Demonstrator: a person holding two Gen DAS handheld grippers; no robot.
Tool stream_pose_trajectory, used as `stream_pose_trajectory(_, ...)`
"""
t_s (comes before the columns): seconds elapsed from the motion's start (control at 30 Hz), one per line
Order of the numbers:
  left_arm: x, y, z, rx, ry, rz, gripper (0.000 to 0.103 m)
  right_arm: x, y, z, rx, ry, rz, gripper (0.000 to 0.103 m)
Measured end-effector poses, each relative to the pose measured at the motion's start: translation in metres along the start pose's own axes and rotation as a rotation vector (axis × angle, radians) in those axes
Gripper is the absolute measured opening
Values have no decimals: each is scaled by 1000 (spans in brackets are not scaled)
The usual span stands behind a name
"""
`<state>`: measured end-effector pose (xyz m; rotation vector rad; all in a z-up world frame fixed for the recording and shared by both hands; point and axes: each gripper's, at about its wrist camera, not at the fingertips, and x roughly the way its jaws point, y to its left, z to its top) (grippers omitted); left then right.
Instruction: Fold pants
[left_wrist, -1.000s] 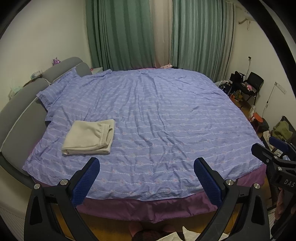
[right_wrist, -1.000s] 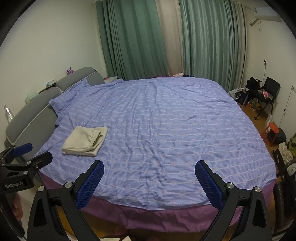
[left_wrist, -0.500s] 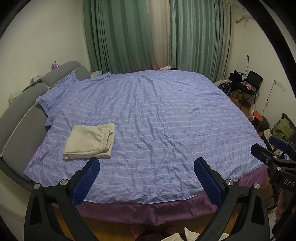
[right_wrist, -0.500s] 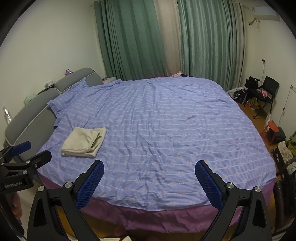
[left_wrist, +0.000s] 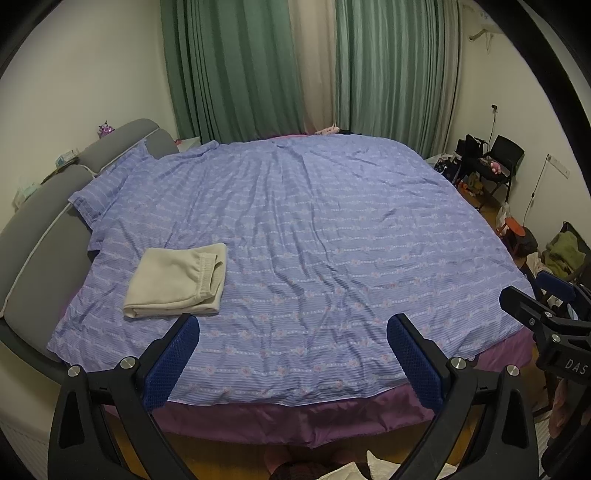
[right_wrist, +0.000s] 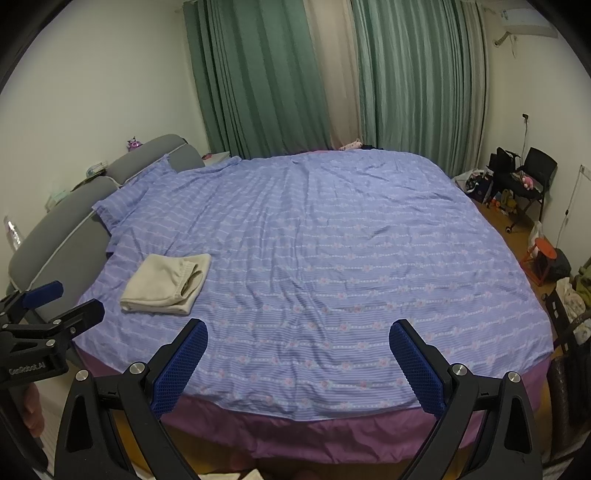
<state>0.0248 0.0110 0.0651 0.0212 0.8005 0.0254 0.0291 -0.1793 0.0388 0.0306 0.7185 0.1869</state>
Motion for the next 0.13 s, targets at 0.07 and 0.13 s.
stream_pose_trajectory(0.07,3,0,-1,3,5,-4,103,1,-1,0,1,2,0,99)
stream_pose_trajectory(0.13,5,2,-2,7,10,-3,103,3,0,0,3,6,-5,99)
